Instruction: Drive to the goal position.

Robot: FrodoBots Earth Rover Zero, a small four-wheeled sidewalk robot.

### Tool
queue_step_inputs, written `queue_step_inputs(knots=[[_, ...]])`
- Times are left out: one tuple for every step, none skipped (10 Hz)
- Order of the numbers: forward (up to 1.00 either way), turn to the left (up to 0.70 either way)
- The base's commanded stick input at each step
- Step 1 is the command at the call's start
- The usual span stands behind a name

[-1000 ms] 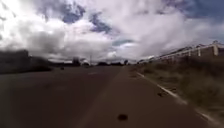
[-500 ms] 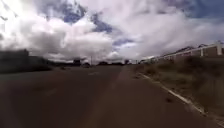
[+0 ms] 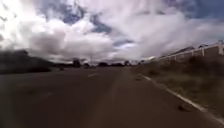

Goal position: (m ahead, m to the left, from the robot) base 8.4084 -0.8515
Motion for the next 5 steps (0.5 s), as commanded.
queue_step_inputs(knots=[[0.70, 0.01], [0.70, 0.01], [0.70, 0.01], [0.70, 0.01], [0.70, 0.01]])
